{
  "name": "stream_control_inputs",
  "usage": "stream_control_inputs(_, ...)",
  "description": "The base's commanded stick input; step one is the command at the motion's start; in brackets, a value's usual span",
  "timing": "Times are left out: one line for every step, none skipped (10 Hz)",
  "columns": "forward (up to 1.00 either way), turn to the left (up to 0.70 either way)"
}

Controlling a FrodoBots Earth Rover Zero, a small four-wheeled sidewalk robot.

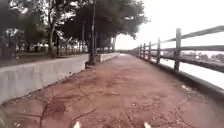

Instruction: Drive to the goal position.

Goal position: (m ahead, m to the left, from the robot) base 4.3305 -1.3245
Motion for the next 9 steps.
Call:
stream_control_inputs(0.50,0.00)
stream_control_inputs(0.50,0.00)
stream_control_inputs(0.50,0.00)
stream_control_inputs(0.50,0.00)
stream_control_inputs(0.50,0.00)
stream_control_inputs(0.50,0.00)
stream_control_inputs(0.50,0.00)
stream_control_inputs(0.50,0.00)
stream_control_inputs(0.50,0.00)
